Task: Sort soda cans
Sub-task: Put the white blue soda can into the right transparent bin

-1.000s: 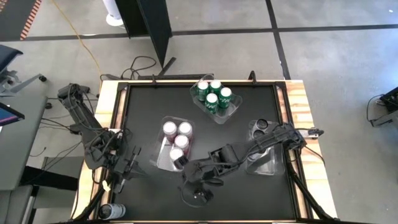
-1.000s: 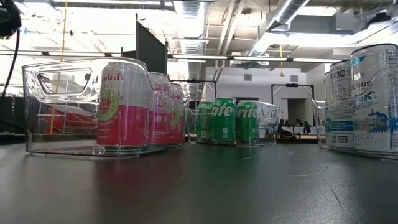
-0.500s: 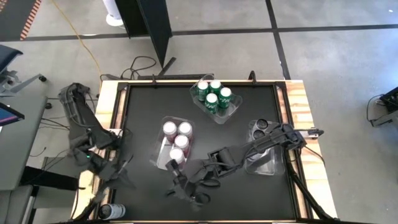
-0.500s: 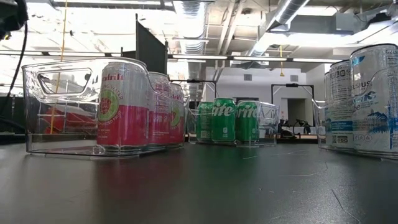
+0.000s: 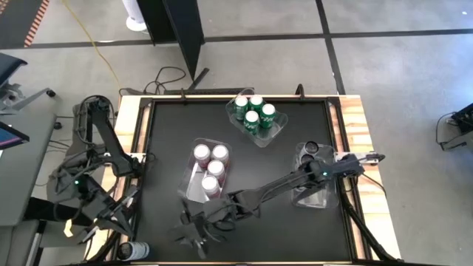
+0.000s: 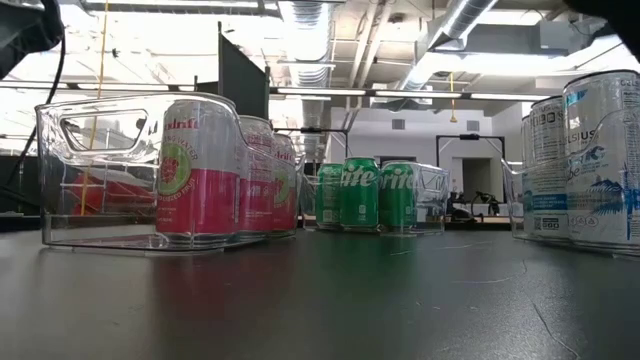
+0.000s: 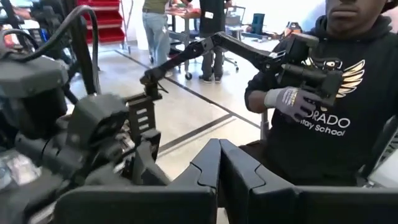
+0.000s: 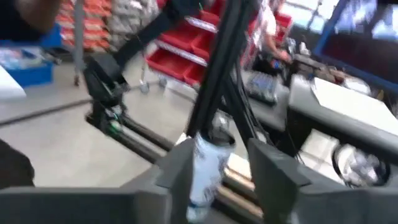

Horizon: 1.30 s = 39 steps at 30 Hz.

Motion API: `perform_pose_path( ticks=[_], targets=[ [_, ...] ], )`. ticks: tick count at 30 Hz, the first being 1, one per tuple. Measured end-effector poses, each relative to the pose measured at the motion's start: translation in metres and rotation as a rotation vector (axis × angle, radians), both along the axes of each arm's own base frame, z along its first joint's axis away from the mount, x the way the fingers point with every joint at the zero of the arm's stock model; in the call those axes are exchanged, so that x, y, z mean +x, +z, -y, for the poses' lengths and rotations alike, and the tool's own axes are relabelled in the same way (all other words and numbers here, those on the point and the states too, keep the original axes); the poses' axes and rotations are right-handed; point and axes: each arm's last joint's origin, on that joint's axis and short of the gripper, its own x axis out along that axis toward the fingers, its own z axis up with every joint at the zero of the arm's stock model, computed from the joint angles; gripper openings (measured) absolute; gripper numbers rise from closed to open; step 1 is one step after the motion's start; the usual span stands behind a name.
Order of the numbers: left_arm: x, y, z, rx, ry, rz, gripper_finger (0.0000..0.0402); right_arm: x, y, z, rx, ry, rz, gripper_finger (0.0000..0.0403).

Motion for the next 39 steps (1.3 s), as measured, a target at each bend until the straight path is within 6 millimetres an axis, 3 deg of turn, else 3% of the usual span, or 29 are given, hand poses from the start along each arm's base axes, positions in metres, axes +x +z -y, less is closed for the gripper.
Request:
perform_pose_path(
  ticks=[3, 7, 17, 21, 27, 28, 31, 34, 39],
  targets=[
    [-0.002, -0.004, 0.000, 0.000, -0.003, -0.045, 0.0002, 0.008, -0.009, 0.002, 0.002, -0.038, -0.017, 0.0210],
    [-0.003, -0.010, -0.001, 0.009, 0.008, -0.118, 0.0002, 0.008, -0.002, 0.001, 0.002, -0.078, -0.010, 0.0251],
    [-0.001, -0.016, -0.002, 0.020, 0.080, -0.159, 0.0002, -0.013, 0.026, -0.006, -0.123, -0.098, -0.088, 0.0251],
    [0.002, -0.029, 0.003, 0.060, 0.188, -0.219, 0.0002, -0.039, 0.063, -0.011, -0.209, -0.120, -0.100, 0.0208],
    [0.009, -0.043, 0.018, 0.120, 0.323, -0.207, 0.0002, -0.075, 0.094, -0.013, -0.337, -0.104, -0.169, 0.0030],
    [0.010, -0.045, 0.021, 0.121, 0.340, -0.209, 0.0002, -0.079, 0.097, -0.011, -0.340, -0.102, -0.180, 0.0018],
    [0.012, -0.051, 0.029, 0.102, 0.358, -0.246, 0.0002, -0.089, 0.101, -0.009, -0.331, -0.112, -0.221, 0.0014],
    [0.013, -0.060, 0.037, 0.112, 0.315, -0.331, 0.0002, -0.093, 0.090, -0.008, -0.358, -0.133, -0.272, 0.0005],
    [0.020, -0.063, 0.041, 0.101, 0.236, -0.607, 0.0002, -0.097, 0.079, -0.011, -0.367, -0.140, -0.322, 0.0004]
  ],
)
